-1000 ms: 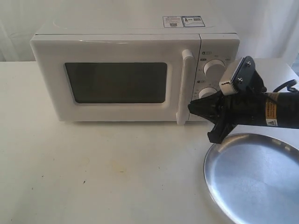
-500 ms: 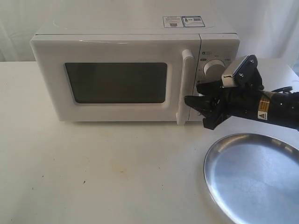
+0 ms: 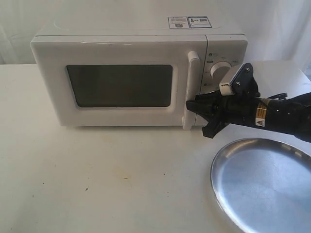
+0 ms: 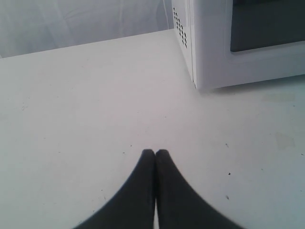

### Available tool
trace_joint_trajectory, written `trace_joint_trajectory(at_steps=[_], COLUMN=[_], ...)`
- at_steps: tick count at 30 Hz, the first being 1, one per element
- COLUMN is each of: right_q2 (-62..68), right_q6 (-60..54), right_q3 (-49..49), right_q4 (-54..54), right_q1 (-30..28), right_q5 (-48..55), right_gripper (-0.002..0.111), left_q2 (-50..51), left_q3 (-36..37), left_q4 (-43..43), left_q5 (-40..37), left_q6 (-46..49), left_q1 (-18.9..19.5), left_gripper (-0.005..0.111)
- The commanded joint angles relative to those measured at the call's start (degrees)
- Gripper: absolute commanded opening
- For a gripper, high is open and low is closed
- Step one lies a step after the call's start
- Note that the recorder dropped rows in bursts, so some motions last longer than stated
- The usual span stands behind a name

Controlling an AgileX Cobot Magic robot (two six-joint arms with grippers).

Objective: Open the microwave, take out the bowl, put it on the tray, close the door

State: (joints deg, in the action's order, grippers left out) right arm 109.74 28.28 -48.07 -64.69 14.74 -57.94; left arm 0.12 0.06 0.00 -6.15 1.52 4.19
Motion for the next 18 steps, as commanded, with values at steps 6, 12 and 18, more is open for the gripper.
trace_joint_trajectory(at_steps=[6,12,18], right_q2=[0.21,-1.85,-4.13], right_q6=[-4.77,-3.98,-1.88], right_q3=[-1.96,-1.85,-1.63], right_q4=[-9.49,-19.39,-23.93], right_q1=[1.86,1.96,4.54], right_q5=[-12.02,-12.02,-12.02], right_gripper=[0.0,0.0,0.0], left_q2=[-0.12,-0.12,-0.12], left_q3=[-0.06,-0.06,-0.06], left_q4=[0.0,0.0,0.0], left_q5=[0.15,0.15,0.15], left_q6=[0.0,0.0,0.0], left_q1=[-0.23,-0.23,-0.23], left_gripper=[0.0,0.0,0.0])
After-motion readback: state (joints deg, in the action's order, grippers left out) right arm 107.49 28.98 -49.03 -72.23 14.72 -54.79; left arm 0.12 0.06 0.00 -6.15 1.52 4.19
